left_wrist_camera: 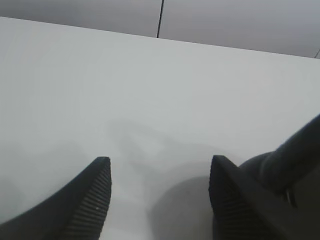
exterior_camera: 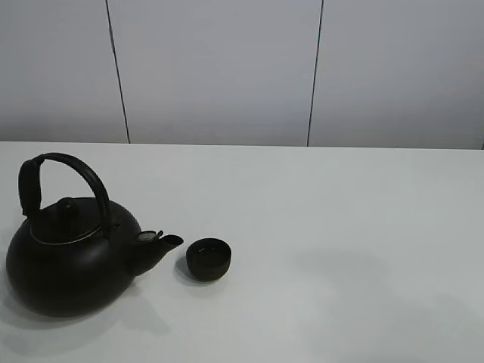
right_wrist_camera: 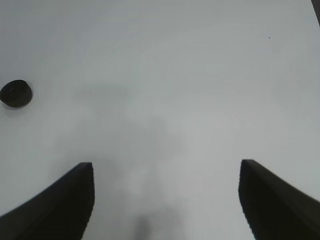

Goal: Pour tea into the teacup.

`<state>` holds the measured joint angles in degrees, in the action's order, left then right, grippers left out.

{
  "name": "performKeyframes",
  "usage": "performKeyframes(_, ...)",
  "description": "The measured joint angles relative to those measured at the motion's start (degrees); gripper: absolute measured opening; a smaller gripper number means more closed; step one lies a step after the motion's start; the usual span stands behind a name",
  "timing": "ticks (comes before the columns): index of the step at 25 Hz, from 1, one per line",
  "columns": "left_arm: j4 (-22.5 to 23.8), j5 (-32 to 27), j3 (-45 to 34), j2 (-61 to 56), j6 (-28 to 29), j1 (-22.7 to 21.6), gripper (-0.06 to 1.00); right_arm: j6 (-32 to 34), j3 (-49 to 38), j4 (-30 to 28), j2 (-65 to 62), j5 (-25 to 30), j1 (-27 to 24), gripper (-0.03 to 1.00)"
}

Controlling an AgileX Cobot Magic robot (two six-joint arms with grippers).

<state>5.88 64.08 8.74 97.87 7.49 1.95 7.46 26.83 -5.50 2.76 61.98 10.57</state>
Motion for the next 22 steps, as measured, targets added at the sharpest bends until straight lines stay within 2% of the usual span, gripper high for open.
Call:
performKeyframes(8,1.63,-17.26,9.12,-2.32,2.23,-0.33,0.43,0.0,0.0,0.0,0.0,-0.07,0.0,0.55)
performKeyframes(16,0.89,-40.56,21.07,-10.23,4.99,-0.33,0.43,0.0,0.0,0.0,0.0,-0.02,0.0,0.55)
performKeyframes(22,-0.05,-56.59,33.28,-13.38,5.08,-0.88,0.42,0.0,0.0,0.0,0.0,-0.02,0.0,0.55)
